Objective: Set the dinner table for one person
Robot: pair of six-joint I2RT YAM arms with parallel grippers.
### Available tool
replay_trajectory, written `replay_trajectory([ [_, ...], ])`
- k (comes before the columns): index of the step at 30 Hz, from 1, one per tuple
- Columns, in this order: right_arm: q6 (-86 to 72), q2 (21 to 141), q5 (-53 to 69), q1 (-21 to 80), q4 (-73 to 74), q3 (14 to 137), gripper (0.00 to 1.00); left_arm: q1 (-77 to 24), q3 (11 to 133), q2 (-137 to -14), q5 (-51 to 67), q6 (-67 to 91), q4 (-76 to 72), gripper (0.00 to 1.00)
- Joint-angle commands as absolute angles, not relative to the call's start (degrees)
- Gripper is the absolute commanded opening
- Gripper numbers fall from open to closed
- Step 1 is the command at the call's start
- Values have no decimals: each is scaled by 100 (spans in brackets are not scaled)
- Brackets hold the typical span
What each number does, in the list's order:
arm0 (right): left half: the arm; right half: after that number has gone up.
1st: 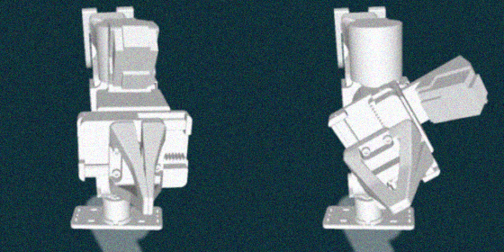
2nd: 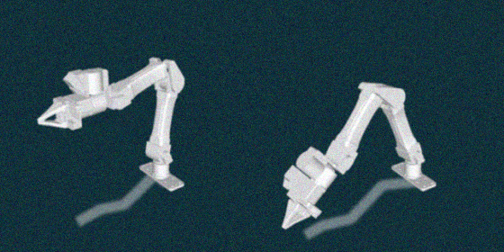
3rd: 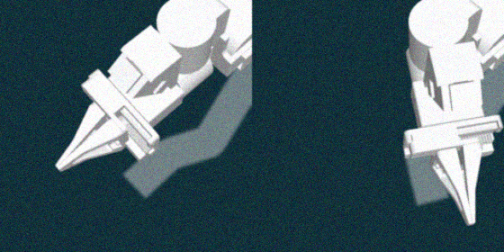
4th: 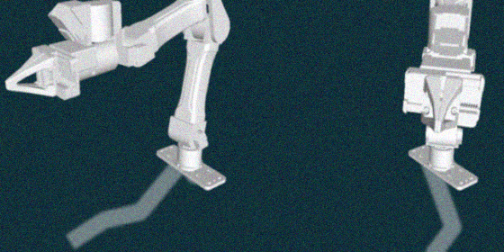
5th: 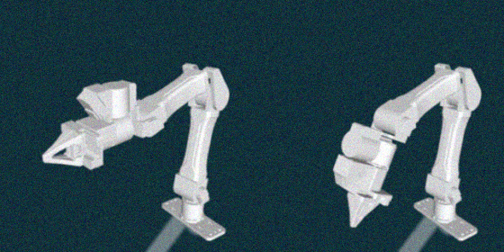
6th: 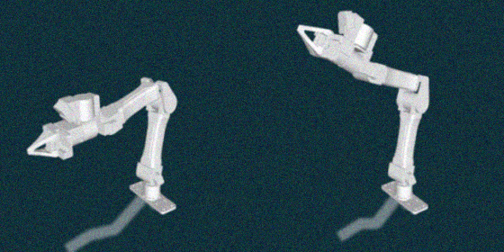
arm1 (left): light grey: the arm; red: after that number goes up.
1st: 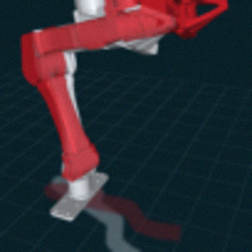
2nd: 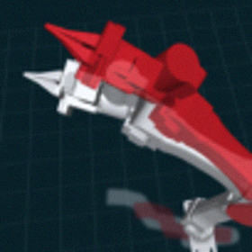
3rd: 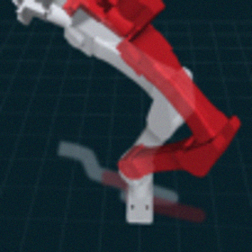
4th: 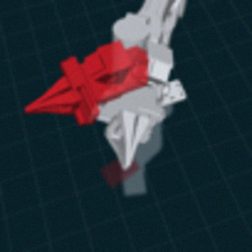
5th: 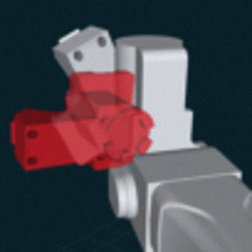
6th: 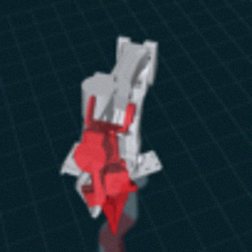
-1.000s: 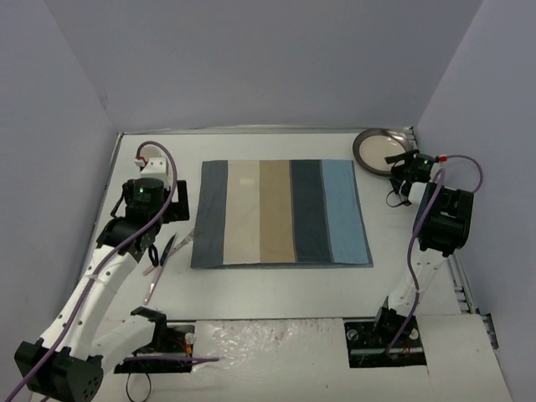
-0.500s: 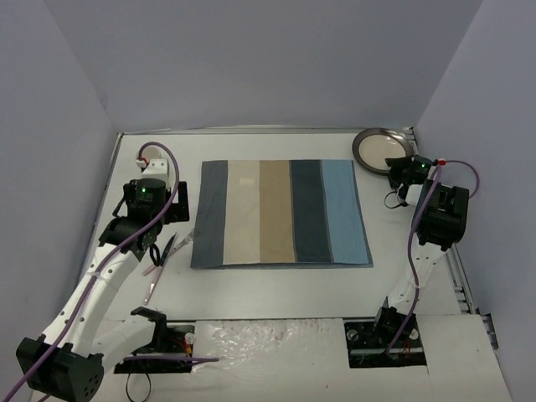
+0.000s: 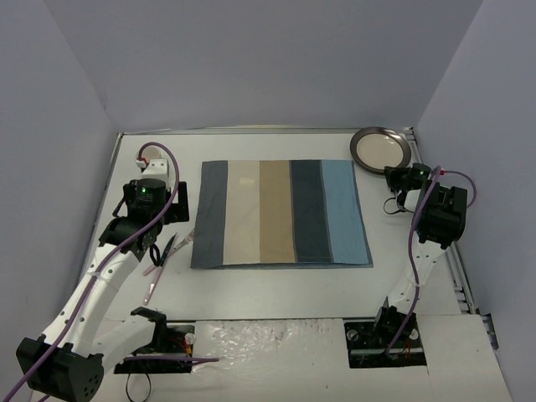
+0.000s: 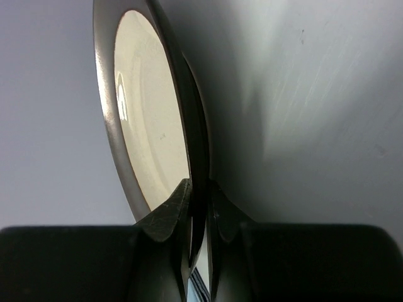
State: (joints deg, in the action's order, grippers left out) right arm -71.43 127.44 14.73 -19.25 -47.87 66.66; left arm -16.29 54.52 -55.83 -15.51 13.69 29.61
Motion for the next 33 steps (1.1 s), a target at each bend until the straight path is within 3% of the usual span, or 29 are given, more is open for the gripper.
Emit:
replay_trajectory([
  [1, -7420, 12288, 1730, -1969, -6064, 6671, 0, -1582, 5520, -5550, -1652, 1305, 2619, 97],
  [13, -7965, 11187, 2576, -1845, -7055, 6615, 0, -1582, 5493, -5432, -1626, 1329, 2593, 97],
  [26, -6792, 9428, 3648, -743, -5230, 5485, 0, -1566, 5526, -5381, -1672, 1345, 2630, 97],
  [33, -6293, 9071, 3966, 84, -4660, 5024, 0, -1529, 5528, -5361, -1644, 1357, 2628, 97],
])
